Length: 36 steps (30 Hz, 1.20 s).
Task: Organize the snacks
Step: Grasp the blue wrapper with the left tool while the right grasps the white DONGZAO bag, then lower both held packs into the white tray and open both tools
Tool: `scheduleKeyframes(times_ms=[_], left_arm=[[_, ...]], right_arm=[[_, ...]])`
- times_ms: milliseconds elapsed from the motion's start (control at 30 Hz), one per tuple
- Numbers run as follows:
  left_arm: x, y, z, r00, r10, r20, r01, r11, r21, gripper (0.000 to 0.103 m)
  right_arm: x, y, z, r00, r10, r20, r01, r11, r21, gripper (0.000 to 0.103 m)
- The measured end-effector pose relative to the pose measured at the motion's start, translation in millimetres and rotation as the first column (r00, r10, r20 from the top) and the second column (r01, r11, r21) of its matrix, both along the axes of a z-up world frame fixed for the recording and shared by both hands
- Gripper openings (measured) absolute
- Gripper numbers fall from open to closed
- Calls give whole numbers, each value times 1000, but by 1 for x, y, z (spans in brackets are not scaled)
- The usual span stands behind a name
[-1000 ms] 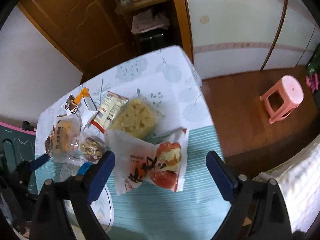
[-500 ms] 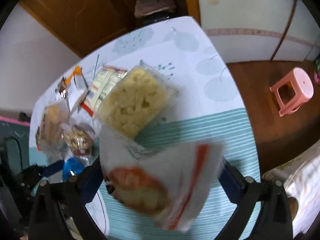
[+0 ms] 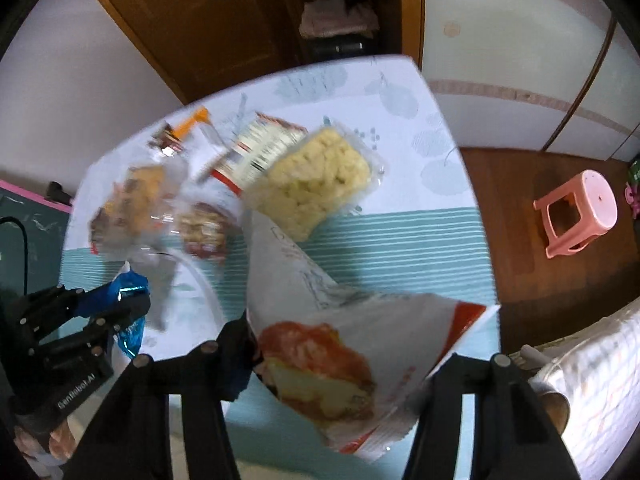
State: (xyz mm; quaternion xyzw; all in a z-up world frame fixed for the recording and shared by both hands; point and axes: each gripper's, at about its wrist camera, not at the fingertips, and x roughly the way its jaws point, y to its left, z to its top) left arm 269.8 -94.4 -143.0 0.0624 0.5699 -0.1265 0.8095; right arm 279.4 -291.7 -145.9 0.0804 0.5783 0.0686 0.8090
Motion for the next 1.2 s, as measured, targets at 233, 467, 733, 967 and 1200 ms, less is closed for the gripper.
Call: scheduleKeyframes(times_ms=[233,467,733,967,1200], left_arm=[[-72,27,116,979,-55,197,76,992,-99,23],[-170,45,188,941,-97,324,158,973,-168,23],[-256,54,175,914,-133,382,208,965,-162,23],[-273,56,93,960,-142,240,171,980,-104,23],[-277,55,44,983,-161,84,170,980,-102,38]], right_arm=[[-80,10,109,979,30,202,-40,998,44,56],[-183,44,181,929,99,357,-117,993,30,57],[-251,55,166,927,62,371,-105,990,97,57],[-271,55,116,956,-6,294,-15,998,68,58],[-269,61,81,980,-17,200,10,999,37,63]])
